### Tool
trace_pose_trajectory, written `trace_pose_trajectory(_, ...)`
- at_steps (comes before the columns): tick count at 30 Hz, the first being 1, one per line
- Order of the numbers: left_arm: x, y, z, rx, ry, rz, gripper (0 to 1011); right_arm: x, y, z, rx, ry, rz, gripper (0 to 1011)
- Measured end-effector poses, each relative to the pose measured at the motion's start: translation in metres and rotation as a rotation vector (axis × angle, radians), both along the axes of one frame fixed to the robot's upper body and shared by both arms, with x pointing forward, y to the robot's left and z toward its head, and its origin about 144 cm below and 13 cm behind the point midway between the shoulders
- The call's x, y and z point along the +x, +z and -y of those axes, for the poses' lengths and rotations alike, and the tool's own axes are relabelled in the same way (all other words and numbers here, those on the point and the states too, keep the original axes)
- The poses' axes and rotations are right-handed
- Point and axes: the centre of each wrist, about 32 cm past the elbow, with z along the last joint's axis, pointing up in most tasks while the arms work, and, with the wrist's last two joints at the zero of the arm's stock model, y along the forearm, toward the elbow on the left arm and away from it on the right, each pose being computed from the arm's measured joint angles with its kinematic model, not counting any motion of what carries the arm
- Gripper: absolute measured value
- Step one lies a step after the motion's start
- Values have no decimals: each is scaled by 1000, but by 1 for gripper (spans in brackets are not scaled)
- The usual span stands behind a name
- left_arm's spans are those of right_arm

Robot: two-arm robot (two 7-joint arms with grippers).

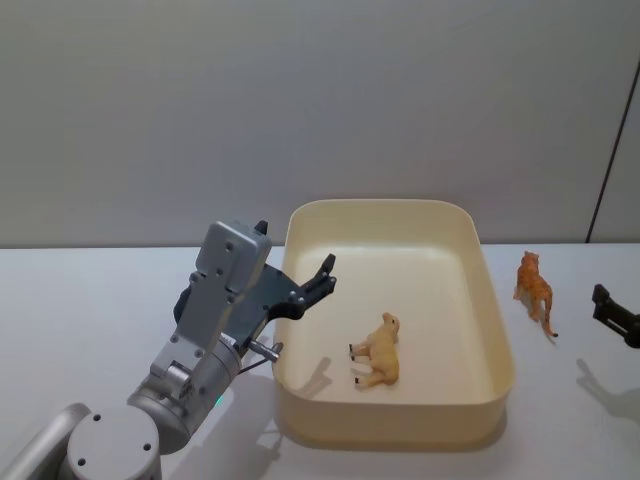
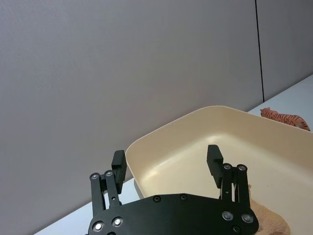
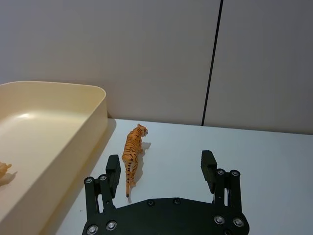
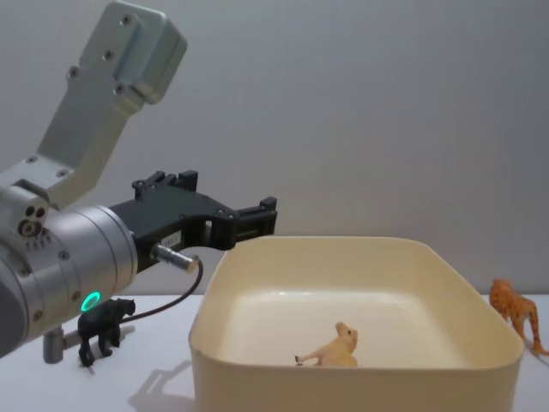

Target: Pick up the toy alternately with two hands and place it into the central storage box.

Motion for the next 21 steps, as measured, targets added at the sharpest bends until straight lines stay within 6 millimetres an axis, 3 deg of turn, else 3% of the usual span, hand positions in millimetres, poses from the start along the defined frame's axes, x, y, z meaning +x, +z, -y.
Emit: trace_pose_trajectory(21, 0, 0, 0, 0, 0, 0, 1001, 53, -29, -42, -40, -28, -81, 1001)
